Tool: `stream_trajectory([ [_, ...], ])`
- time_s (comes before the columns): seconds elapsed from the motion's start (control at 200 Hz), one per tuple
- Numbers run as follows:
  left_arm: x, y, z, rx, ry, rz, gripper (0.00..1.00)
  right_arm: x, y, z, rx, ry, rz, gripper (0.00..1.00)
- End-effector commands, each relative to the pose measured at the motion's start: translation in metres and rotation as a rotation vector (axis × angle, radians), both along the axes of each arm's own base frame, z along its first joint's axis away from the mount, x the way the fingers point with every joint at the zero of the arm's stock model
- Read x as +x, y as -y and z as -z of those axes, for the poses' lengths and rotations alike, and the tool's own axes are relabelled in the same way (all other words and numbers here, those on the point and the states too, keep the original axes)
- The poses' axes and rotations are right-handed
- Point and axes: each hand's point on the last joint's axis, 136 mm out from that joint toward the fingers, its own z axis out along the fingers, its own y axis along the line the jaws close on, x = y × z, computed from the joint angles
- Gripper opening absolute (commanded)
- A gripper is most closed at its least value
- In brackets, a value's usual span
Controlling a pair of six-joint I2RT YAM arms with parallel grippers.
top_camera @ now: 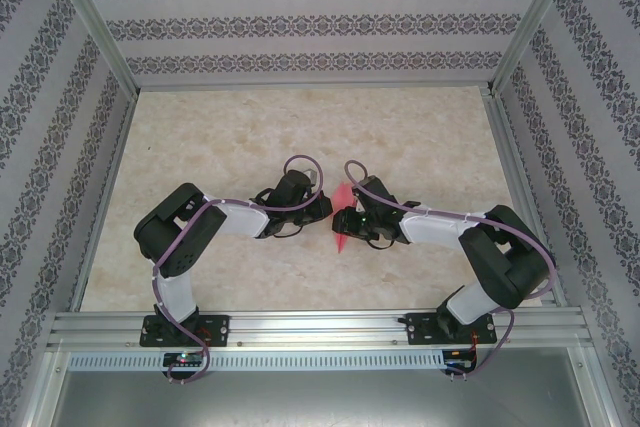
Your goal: Fold a paper plane with a square sheet of paper (pick it up from the middle)
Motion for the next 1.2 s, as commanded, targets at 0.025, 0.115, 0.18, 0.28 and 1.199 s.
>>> stream_trajectory([
  [0.025,0.006,-0.003,-0.011,-0.034,0.021,-0.02,0.0,0.009,0.0,-0.009,-0.042,0.048,0.007,0.36],
  [0.115,0.006,-0.004,-0.009,-0.029,0.02,-0.022,0.0,0.01,0.001,-0.01,-0.055,0.05,0.015,0.32],
  [0.18,0.006,-0.005,-0.008,-0.025,0.02,-0.022,0.0,0.011,0.001,-0.012,-0.06,0.055,0.022,0.29],
  [0.28,0.006,-0.005,-0.008,-0.022,0.019,-0.021,0.0,0.013,0.003,-0.013,-0.074,0.061,0.037,0.27],
  [1.199,0.012,-0.019,-0.022,0.011,0.031,-0.057,0.26,0.015,0.002,-0.002,-0.175,-0.008,0.068,0.12],
])
